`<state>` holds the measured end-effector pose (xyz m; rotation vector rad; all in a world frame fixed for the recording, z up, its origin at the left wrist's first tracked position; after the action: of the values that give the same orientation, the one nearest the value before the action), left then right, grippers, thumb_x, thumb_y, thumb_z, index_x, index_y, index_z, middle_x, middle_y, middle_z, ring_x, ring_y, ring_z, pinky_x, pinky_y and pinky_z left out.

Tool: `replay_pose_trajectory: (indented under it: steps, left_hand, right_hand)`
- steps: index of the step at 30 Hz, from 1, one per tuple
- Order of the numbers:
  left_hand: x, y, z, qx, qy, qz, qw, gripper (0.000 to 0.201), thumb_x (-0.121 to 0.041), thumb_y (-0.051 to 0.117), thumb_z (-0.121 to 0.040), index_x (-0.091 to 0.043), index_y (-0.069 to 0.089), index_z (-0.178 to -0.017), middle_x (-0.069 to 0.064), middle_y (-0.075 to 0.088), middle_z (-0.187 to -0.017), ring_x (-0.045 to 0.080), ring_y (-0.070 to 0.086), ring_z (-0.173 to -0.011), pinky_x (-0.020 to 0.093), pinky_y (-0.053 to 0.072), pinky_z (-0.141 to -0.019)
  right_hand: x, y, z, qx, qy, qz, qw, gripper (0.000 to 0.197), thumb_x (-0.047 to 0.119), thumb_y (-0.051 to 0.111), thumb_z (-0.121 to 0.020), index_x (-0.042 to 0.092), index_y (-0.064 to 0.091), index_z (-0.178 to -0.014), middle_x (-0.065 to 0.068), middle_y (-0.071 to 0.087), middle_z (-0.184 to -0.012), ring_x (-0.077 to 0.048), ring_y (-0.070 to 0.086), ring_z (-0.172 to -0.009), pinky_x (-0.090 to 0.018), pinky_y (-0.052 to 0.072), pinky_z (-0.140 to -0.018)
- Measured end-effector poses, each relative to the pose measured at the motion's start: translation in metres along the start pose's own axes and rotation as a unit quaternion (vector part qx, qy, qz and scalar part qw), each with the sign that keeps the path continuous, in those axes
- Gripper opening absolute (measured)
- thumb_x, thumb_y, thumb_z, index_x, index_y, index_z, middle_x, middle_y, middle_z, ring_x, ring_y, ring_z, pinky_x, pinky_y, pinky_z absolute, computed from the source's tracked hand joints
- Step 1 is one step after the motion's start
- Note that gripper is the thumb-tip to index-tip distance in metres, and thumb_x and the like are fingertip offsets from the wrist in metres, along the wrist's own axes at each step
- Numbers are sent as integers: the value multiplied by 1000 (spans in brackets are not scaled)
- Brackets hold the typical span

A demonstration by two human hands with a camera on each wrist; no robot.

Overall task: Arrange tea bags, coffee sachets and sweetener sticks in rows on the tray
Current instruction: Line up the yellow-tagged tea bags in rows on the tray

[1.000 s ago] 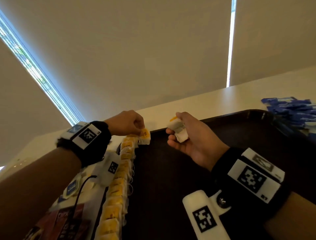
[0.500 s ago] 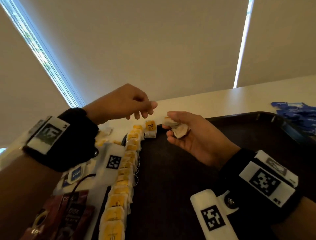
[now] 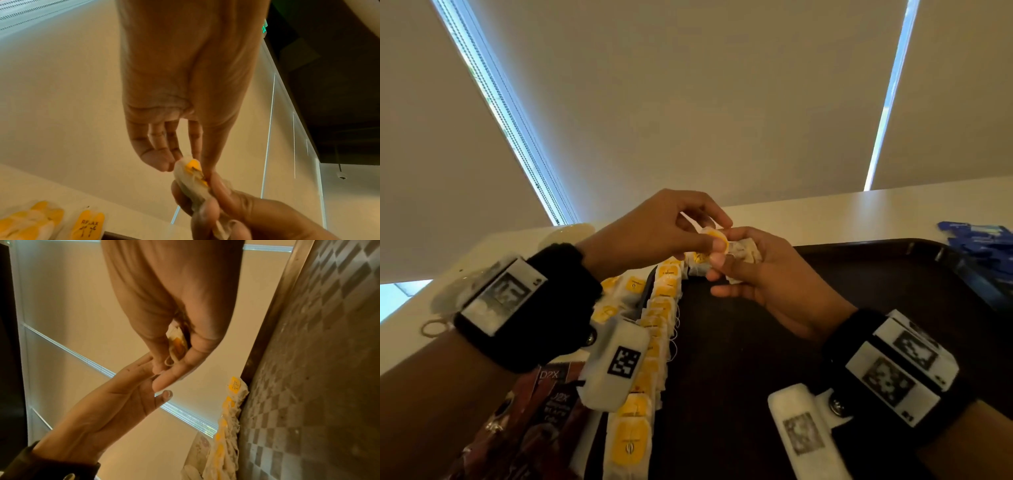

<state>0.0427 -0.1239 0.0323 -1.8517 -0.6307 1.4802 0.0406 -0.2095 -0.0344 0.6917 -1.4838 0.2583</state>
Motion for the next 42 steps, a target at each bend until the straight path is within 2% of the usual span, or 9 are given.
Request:
replay_pose_trajectory:
  steps: [6,9,15,20,25,29,37,39,42]
  left_hand:
    - [-8,-3,-3,44,18,-29,998,9,-25,70,-79,-21,68,-87,-9,69,-89,6,63,-80,17,52,-63]
    - [-10,-11,-6,7,34,-34,999,9,-28,70,-77,-21,66,-82,-10,69,-82,5,63,-80,12,50,-64]
    - [-19,0,-3,41,76,-22,996,26,-26,71,-72,-16,65,-95,-4,67,-87,5,63,-79,14,50,-72]
    - [-21,0,-3,35,102,-53,993,8,-18,67,-81,-17,64,-89,-5,67,-88,3,63,-82,12,50,-70]
    - [-3,-19,-12,12,37,9,999,8,-13,64,-84,-11,61,-91,1,70,-92,11,69,-85,25,58,-70]
    - [27,2,-22,96,-15,-44,994,7,-17,65,-84,-16,61,-90,-1,72,-88,10,69,-80,22,57,-66]
    - [69,46,-43,222,-62,-180,956,6,-24,68,-85,-25,62,-84,-3,68,-80,-2,57,-61,13,42,-60]
    - [74,45,-50,206,-59,-243,946,6,-26,68,-85,-23,64,-87,-6,64,-85,1,56,-71,15,41,-65]
    - [80,42,-59,171,-57,-309,934,18,-27,68,-85,-13,66,-96,2,64,-97,19,56,-90,34,46,-81]
  right_hand:
    - [-7,-1,0,15,63,-130,989,21,14,53,-92,5,60,-110,-5,66,-81,-10,67,-67,-20,56,-60]
    - [-10,-6,1,-1,85,-177,980,19,12,49,-95,3,61,-107,-8,68,-82,-10,67,-64,-18,55,-57]
    - [-15,-16,0,-46,112,-223,967,18,10,49,-96,0,61,-105,-10,68,-84,-10,67,-62,-16,54,-52]
    - [-21,-19,1,-61,130,-205,968,18,13,48,-96,1,60,-103,-13,66,-86,-13,67,-67,-20,57,-56]
    - [-19,-43,3,-156,110,-203,961,17,15,49,-96,2,60,-96,-11,59,-78,-13,61,-68,-24,59,-59]
    - [-17,-62,4,-216,87,-205,951,18,17,49,-96,2,57,-100,-11,55,-80,-13,58,-67,-26,59,-59]
    - [-18,-62,2,-212,95,-199,952,19,18,47,-97,2,58,-99,-11,56,-80,-14,59,-66,-28,59,-63]
    - [-18,-61,2,-209,99,-202,952,20,18,47,-97,2,58,-99,-11,56,-80,-14,59,-66,-28,59,-63]
    - [-19,-61,2,-204,101,-205,952,19,18,46,-97,2,57,-101,-11,56,-80,-14,59,-65,-28,59,-64]
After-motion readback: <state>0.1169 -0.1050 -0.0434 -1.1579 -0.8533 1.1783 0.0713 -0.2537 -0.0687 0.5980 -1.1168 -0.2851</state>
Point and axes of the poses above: each hand's wrist, its own z-axis away from the middle knuckle, its own y-axis out of the palm, x = y × z, the point moved 10 cm from there along -z, towards the middle knuckle
